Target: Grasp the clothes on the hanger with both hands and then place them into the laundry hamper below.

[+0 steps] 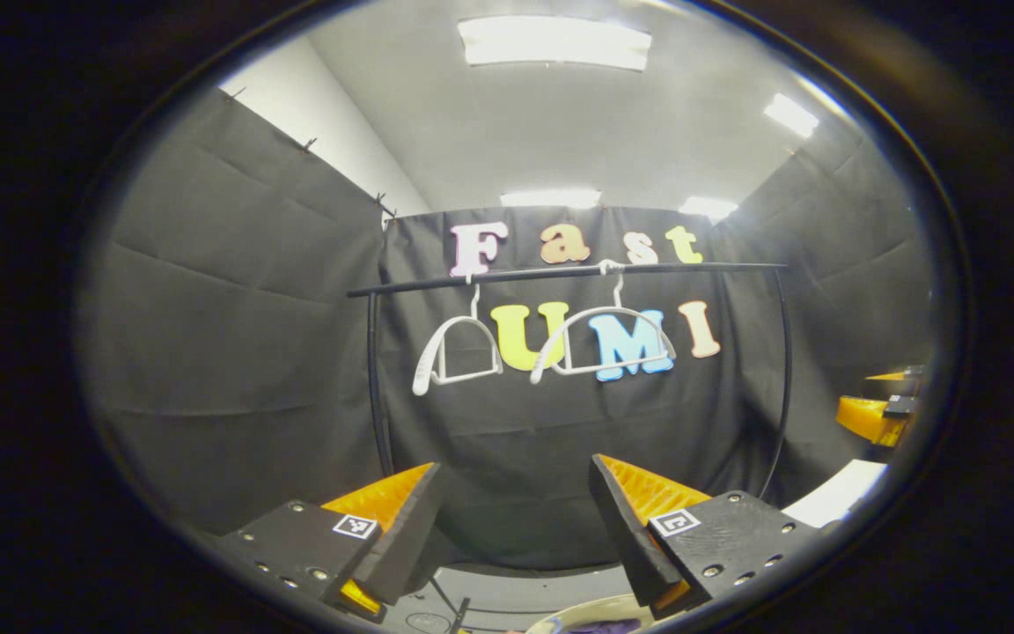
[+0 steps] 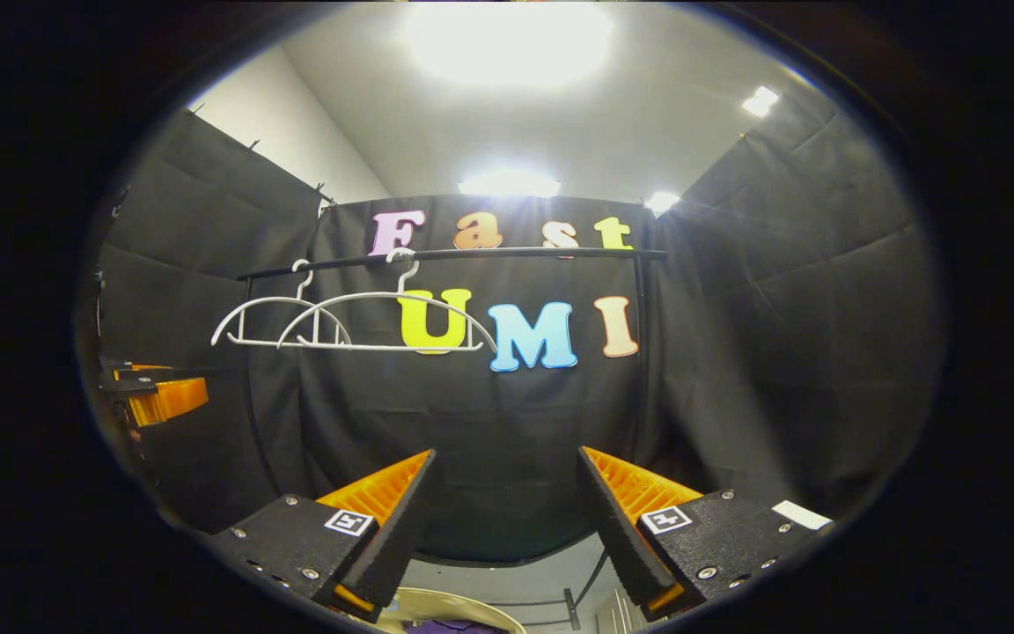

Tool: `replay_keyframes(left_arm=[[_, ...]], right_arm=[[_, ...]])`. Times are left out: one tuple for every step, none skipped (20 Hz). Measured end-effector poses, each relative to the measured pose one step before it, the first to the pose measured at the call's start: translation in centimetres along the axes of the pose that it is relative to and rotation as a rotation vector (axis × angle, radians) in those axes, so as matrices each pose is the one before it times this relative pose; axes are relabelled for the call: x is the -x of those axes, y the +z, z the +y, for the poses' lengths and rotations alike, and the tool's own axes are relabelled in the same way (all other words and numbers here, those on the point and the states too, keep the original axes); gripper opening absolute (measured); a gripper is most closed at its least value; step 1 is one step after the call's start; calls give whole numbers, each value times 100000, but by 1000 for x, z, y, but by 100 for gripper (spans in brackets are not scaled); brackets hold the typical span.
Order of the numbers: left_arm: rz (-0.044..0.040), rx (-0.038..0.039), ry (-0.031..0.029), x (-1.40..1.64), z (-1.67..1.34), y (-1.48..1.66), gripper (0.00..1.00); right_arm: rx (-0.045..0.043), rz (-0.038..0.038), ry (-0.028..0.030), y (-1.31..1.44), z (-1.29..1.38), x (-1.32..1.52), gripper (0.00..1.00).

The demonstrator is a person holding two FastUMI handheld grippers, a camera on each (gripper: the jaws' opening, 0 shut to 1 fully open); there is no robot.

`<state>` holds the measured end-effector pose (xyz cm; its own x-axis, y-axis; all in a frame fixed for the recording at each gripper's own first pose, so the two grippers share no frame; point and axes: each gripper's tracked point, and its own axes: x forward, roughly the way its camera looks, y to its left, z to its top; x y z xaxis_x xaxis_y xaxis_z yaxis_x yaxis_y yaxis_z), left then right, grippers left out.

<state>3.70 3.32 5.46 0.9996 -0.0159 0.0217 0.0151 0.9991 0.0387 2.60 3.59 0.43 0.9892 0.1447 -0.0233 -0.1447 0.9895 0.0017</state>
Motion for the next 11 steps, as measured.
replay_keyframes(left_arm=[[-114, 217, 154, 47, 46, 3, 100], [12, 284, 98, -60, 62, -6, 95], [-10, 250, 73, 44, 48, -20, 95], [335, 52, -45, -10, -7, -56, 95], [266, -146, 82, 29, 107, -146, 95], [-103, -216, 62, -78, 106, 102, 95], [-68, -239, 193, 128, 59, 51, 95], [-161, -82, 94, -34, 86, 168, 95], [-270, 53, 46, 43, 36, 101, 95], [-356, 324, 228, 9, 69, 198, 100], [-435, 390, -212, 135, -67, 140, 95]], right_arm=[[-143, 251, 54, -120, 48, 66, 94], [-269, -18, -3, -35, 42, -3, 94], [-113, 179, -63, -12, 8, -40, 94], [-128, -115, -357, 14, -41, 23, 94], [-151, -187, -154, 113, 31, -43, 94], [-97, -474, -110, 159, 21, -91, 94], [36, -218, -136, 150, -30, -19, 94], [123, -430, -3, 144, -14, -34, 94], [88, -266, -96, 80, -29, 103, 94], [-24, -639, -98, 210, -81, 20, 94], [29, -187, -28, 133, -12, 90, 94]])
